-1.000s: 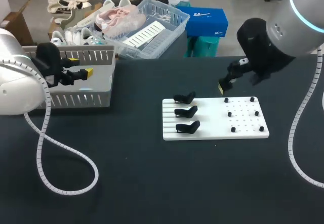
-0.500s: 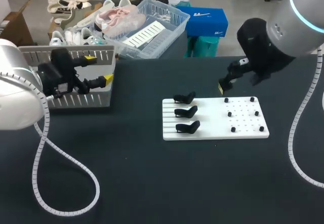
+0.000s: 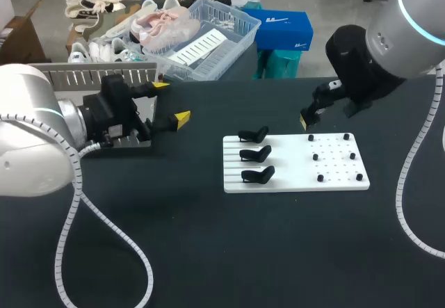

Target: Pick up each earbud case from the left stands, insert the matching earbuds, close the lid, and place the case in the box.

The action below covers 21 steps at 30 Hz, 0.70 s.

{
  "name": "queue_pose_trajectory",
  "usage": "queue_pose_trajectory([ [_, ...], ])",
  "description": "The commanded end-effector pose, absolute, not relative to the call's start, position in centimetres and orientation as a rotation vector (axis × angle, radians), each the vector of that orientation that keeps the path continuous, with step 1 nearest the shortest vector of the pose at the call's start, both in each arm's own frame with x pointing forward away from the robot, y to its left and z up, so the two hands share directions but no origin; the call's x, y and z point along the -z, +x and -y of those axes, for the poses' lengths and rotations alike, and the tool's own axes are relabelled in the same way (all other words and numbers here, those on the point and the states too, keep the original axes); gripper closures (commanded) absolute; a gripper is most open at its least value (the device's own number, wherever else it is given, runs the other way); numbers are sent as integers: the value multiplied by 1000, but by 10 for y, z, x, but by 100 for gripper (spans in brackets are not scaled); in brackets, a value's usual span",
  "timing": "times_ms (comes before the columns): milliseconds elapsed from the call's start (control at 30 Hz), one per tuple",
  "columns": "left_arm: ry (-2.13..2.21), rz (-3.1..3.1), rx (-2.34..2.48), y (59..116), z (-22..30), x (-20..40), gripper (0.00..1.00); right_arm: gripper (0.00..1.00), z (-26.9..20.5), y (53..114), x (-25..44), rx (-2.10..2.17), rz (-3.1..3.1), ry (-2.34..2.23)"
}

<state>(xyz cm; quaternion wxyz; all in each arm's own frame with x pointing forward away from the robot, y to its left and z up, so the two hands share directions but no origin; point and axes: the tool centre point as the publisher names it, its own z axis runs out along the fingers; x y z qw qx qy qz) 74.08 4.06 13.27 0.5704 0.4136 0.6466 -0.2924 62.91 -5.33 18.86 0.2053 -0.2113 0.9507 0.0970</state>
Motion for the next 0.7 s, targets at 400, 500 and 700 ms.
queue_pose_trajectory([
  [400,1117,-1483,916,707,10,-147,0,0,54,629,-189,-274,-2649,-592],
  [500,1138,-1470,944,700,15,-150,0,0,54,629,-189,-274,-2649,-592],
  [700,1161,-1463,973,695,19,-150,0,0,54,629,-189,-274,-2649,-592],
])
